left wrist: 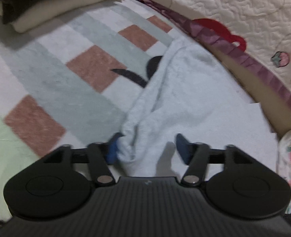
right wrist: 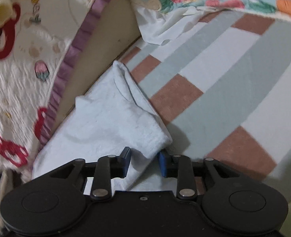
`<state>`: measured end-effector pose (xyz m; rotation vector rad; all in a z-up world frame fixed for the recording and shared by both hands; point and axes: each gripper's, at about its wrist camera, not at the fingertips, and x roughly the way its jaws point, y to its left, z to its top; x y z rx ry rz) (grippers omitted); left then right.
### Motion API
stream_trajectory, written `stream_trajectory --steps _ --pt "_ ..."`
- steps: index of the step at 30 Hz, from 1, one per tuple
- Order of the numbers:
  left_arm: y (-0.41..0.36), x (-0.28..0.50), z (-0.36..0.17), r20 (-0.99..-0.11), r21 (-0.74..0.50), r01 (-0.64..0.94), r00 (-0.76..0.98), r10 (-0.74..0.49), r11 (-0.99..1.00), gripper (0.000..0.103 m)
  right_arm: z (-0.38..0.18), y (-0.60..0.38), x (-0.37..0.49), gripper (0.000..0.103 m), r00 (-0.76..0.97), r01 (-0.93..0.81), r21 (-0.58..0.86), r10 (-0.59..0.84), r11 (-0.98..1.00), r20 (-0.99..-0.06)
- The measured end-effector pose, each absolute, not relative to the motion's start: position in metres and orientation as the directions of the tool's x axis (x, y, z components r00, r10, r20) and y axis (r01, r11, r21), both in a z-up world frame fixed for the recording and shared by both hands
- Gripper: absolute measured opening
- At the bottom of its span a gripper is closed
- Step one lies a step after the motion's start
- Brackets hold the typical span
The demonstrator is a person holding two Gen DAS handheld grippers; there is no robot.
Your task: Fold clothes
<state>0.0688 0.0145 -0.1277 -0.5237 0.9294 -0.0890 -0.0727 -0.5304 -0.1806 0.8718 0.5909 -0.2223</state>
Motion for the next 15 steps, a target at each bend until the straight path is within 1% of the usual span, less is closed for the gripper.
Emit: stream_trajectory --steps 1,2,3,4,5,6,7,8,10,11,13,15 --pt "0.009 0.07 -0.129 -0.732 -0.465 -0.131 0.614 -0.297 0.875 0.068 -0.183 -0.532 -0.07 0.037 0.83 0.404 0.671 0.06 0.621 -0.555" --pt "0.003 0.073 -0.129 -0.73 -0.446 -0.116 0.621 -0.285 0.888 0.068 -0.186 -0.533 -0.068 0.041 0.84 0.393 0.689 0.067 0.61 -0.538" --pt "-0.003 0.076 -0.129 -0.729 -0.424 -0.101 0.628 -0.273 0.9 0.06 -0.188 -0.535 -0.065 0.051 0.85 0.381 0.706 0.074 0.598 -0.521" --pt "-0.008 0.081 -0.128 -0.737 -0.397 -0.081 0.621 -0.265 0.914 0.047 -0.193 -0.537 -0.06 0.057 0.866 0.345 0.736 0.104 0.582 -0.489" --pt "-0.013 0.086 -0.126 -0.746 -0.368 -0.061 0.615 -0.256 0.928 0.012 -0.195 -0.539 -0.052 0.056 0.872 0.306 0.75 0.143 0.586 -0.467" --pt "-0.017 0.09 -0.122 -0.761 -0.321 -0.035 0.605 -0.236 0.946 0.012 -0.193 -0.539 -0.044 0.049 0.864 0.287 0.736 0.166 0.613 -0.475" --pt "-0.017 0.09 -0.116 -0.754 -0.303 -0.017 0.615 -0.229 0.953 0.012 -0.189 -0.538 -0.039 0.038 0.855 0.275 0.71 0.174 0.648 -0.489" --pt "-0.013 0.087 -0.108 -0.746 -0.309 -0.014 0.624 -0.233 0.951 0.012 -0.182 -0.535 -0.035 0.008 0.845 0.269 0.67 0.165 0.692 -0.509" --pt "-0.004 0.082 -0.094 -0.73 -0.321 -0.011 0.64 -0.24 0.947 0.011 -0.169 -0.533 -0.032 0.005 0.835 0.255 0.608 0.145 0.752 -0.531" --pt "0.0 0.079 -0.087 -0.721 -0.328 -0.009 0.648 -0.244 0.945 0.011 -0.162 -0.536 -0.037 0.004 0.846 0.249 0.609 0.137 0.753 -0.515" --pt "0.005 0.071 -0.083 -0.733 -0.32 -0.008 0.636 -0.242 0.947 0.011 -0.149 -0.54 -0.045 0.004 0.863 0.239 0.601 0.117 0.762 -0.491" --pt "0.009 0.062 -0.08 -0.745 -0.311 -0.005 0.622 -0.241 0.95 0.011 -0.143 -0.539 -0.053 0.003 0.865 0.237 0.578 0.101 0.781 -0.491"
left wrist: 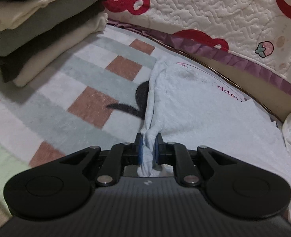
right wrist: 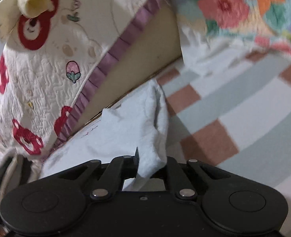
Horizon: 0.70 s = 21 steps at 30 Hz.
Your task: Fold clothes
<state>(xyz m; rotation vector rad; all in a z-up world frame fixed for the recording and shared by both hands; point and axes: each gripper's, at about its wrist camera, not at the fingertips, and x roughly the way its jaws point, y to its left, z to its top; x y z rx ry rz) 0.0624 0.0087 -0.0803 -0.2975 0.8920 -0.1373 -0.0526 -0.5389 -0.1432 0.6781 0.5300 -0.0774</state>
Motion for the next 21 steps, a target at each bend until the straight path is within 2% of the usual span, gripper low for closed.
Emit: stream_trajectory --steps 5,9,12,16,21 --pt "0.021 0.043 -0.09 -0.793 -0.313 -0.005 0.551 -0.258 0.95 0.011 -0.155 -0.539 -0.073 0.003 0.832 0.278 0.584 0.112 0.763 -0.544" --pt "0.036 0.044 -0.102 -0.798 -0.383 -0.057 0.523 -0.299 0.922 0.011 -0.162 -0.534 -0.086 0.003 0.809 0.285 0.538 0.101 0.793 -0.578" --pt "0.025 0.04 -0.103 -0.809 -0.326 -0.025 0.525 -0.265 0.945 0.011 -0.169 -0.537 -0.089 0.004 0.805 0.292 0.534 0.098 0.793 -0.586" --pt "0.008 0.034 -0.101 -0.835 -0.187 0.04 0.52 -0.18 0.982 0.011 -0.173 -0.54 -0.095 0.005 0.804 0.317 0.528 0.072 0.788 -0.59" --pt "0.001 0.036 -0.107 -0.871 -0.089 0.059 0.479 -0.106 0.994 0.012 -0.165 -0.532 -0.093 0.005 0.785 0.319 0.425 0.016 0.847 -0.62"
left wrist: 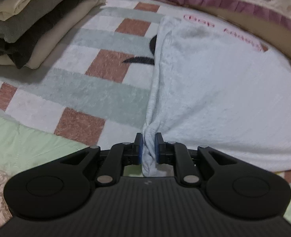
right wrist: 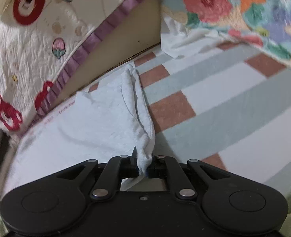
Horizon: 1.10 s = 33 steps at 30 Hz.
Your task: Fold clothes
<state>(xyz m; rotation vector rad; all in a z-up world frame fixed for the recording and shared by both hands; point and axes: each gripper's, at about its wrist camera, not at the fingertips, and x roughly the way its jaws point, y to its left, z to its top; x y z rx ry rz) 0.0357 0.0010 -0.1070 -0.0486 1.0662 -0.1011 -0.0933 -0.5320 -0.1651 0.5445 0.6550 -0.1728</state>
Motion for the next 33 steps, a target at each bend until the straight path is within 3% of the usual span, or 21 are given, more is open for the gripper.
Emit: stream_trajectory --steps 3,7,11,14,17,21,23,26,27,33 --pt "-0.002 0.037 -0.112 -0.886 -0.064 0.068 0.456 -0.088 0.996 0.019 -0.165 -0.53 -0.093 0.009 0.751 0.353 0.343 -0.044 0.87 -0.659" --pt "-0.004 0.038 -0.112 -0.895 -0.053 0.072 0.438 -0.079 0.996 0.02 -0.162 -0.535 -0.104 0.008 0.702 0.457 0.157 -0.246 0.876 -0.669" --pt "-0.003 0.028 -0.087 -0.879 -0.049 0.078 0.47 -0.08 0.996 0.029 -0.148 -0.553 -0.12 0.014 0.723 0.468 0.208 -0.236 0.859 -0.65" --pt "-0.005 0.018 -0.056 -0.823 -0.017 0.072 0.566 -0.055 0.997 0.043 -0.132 -0.544 -0.109 0.021 0.751 0.371 0.157 -0.196 0.915 -0.631" --pt "-0.023 0.026 -0.039 -0.768 -0.053 0.081 0.634 -0.093 0.995 0.047 -0.119 -0.528 -0.081 0.021 0.787 0.228 0.129 -0.105 0.965 -0.607" --pt "-0.051 0.068 -0.053 -0.766 -0.126 0.188 0.605 -0.216 0.974 0.048 -0.1 -0.509 -0.013 0.021 0.799 0.07 0.141 0.029 0.987 -0.601" --pt "-0.063 0.093 -0.068 -0.766 -0.088 0.273 0.596 -0.241 0.958 0.048 -0.098 -0.508 0.026 0.02 0.778 0.044 0.133 0.05 0.99 -0.626" --pt "-0.083 0.127 -0.09 -0.774 0.022 0.389 0.59 -0.23 0.921 0.048 -0.111 -0.517 0.076 0.022 0.723 0.06 0.085 0.016 0.995 -0.691" --pt "-0.083 0.135 -0.094 -0.77 0.023 0.4 0.591 -0.239 0.916 0.048 -0.118 -0.521 0.09 0.027 0.702 0.071 0.071 0.001 0.995 -0.712" --pt "-0.067 0.169 -0.117 -0.754 -0.08 0.418 0.569 -0.329 0.905 0.049 -0.144 -0.544 0.127 0.031 0.679 0.184 0.12 -0.039 0.976 -0.733"
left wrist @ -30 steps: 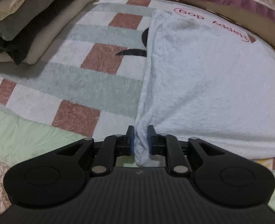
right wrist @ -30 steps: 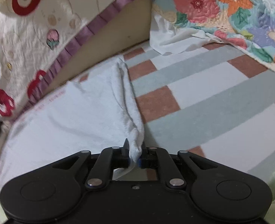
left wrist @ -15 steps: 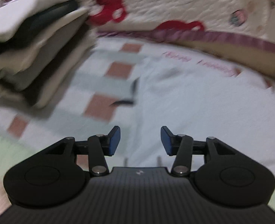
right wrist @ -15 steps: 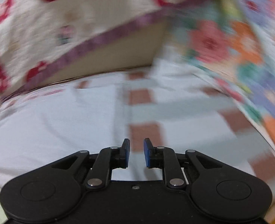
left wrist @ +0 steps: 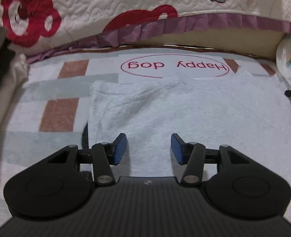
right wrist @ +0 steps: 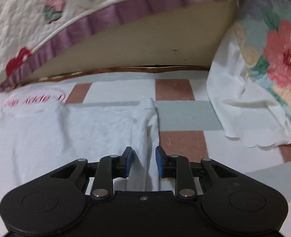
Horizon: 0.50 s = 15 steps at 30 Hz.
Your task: Fold clothes
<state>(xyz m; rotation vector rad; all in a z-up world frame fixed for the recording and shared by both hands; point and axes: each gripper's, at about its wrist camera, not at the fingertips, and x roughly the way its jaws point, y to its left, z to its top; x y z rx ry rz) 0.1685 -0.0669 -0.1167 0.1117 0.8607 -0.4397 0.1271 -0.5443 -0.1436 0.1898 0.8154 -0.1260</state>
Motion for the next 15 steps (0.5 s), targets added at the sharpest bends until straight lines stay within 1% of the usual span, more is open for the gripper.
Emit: stream_trajectory --steps 2,3,4,5,6,7,8,10,11,12,15 --pt "-0.06 0.173 -0.127 -0.752 -0.112 0.409 0.561 -0.346 0.906 0.049 -0.146 -0.545 0.131 0.031 0.693 0.197 0.156 -0.025 0.968 -0.721" --pt "-0.059 0.174 -0.133 -0.751 -0.11 0.408 0.564 -0.345 0.906 0.049 -0.147 -0.544 0.133 0.031 0.697 0.185 0.189 0.007 0.965 -0.717" --pt "-0.062 0.174 -0.139 -0.744 -0.083 0.424 0.576 -0.339 0.902 0.049 -0.148 -0.542 0.135 0.031 0.693 0.166 0.217 0.043 0.962 -0.719" --pt "-0.067 0.172 -0.143 -0.737 -0.037 0.448 0.592 -0.327 0.893 0.049 -0.149 -0.539 0.136 0.032 0.688 0.155 0.213 0.05 0.965 -0.724" --pt "-0.073 0.169 -0.148 -0.728 0.011 0.472 0.608 -0.316 0.882 0.05 -0.149 -0.536 0.138 0.023 0.686 0.149 0.185 0.033 0.971 -0.727" --pt "-0.078 0.166 -0.148 -0.72 0.051 0.488 0.623 -0.307 0.871 0.05 -0.149 -0.533 0.14 0.01 0.684 0.144 0.157 0.016 0.977 -0.729" --pt "-0.081 0.165 -0.147 -0.725 0.063 0.492 0.62 -0.299 0.868 0.05 -0.148 -0.532 0.141 0.004 0.69 0.142 0.14 0.003 0.98 -0.723" --pt "-0.075 0.171 -0.146 -0.742 0.016 0.466 0.599 -0.302 0.884 0.05 -0.144 -0.536 0.142 0.003 0.716 0.151 0.124 -0.022 0.981 -0.698" --pt "-0.07 0.173 -0.148 -0.744 -0.019 0.45 0.59 -0.314 0.893 0.05 -0.145 -0.537 0.142 0.003 0.72 0.157 0.108 -0.039 0.982 -0.693" --pt "-0.067 0.173 -0.148 -0.739 -0.026 0.448 0.593 -0.319 0.893 0.051 -0.148 -0.536 0.144 0.002 0.714 0.158 0.089 -0.051 0.983 -0.698" --pt "-0.072 0.168 -0.151 -0.73 0.036 0.477 0.613 -0.303 0.878 0.051 -0.156 -0.53 0.145 0.002 0.711 0.175 0.051 -0.09 0.983 -0.698"
